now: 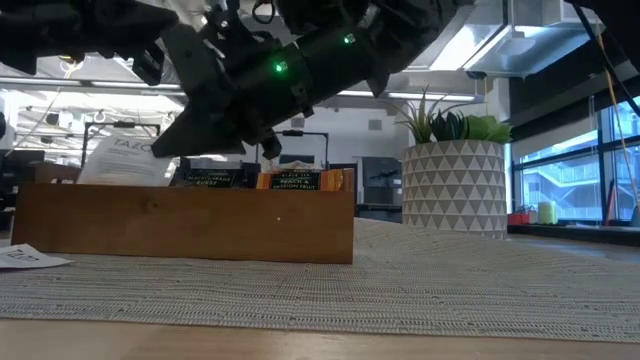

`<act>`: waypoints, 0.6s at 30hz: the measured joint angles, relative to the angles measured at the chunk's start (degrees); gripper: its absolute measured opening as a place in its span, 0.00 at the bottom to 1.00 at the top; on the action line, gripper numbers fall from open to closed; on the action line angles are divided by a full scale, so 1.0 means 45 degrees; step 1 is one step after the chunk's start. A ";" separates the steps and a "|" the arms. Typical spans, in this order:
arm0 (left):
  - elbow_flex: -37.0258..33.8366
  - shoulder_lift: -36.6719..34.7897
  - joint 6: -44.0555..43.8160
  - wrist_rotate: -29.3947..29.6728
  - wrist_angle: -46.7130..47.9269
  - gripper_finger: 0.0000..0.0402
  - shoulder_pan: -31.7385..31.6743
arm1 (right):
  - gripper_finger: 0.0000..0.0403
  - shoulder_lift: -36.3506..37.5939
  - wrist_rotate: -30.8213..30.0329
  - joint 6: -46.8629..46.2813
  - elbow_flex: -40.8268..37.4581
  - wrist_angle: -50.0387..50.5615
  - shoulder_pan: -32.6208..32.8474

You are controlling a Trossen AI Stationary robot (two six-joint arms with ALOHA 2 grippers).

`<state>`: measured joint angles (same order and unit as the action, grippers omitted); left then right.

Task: Pick & Place Tea
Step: Put the white tea bag into the left section of the wooden organizer

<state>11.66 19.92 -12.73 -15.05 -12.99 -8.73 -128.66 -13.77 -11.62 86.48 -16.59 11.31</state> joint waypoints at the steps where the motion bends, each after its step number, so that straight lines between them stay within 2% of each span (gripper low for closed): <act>1: 0.0000 0.0000 0.0000 0.0001 0.0000 0.02 0.0000 | 0.01 0.0000 -0.0028 -0.0005 0.0000 0.0062 -0.0008; 6: 0.0000 0.0000 0.0000 0.0005 0.0087 0.03 0.0000 | 0.01 0.0000 0.0350 0.0068 0.0000 0.0133 0.0055; 11: 0.0000 0.0005 0.0005 0.0007 0.0257 0.02 0.0000 | 0.01 0.0000 -0.0360 0.0024 0.0000 0.0440 0.0136; 18: -0.0005 0.0005 0.0490 -0.0056 0.0672 0.02 0.0024 | 0.02 -0.0005 0.0027 0.0175 0.0000 0.0224 0.0131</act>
<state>11.64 19.94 -10.53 -15.30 -9.97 -8.62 -128.68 -13.65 -10.83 86.48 -15.58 11.90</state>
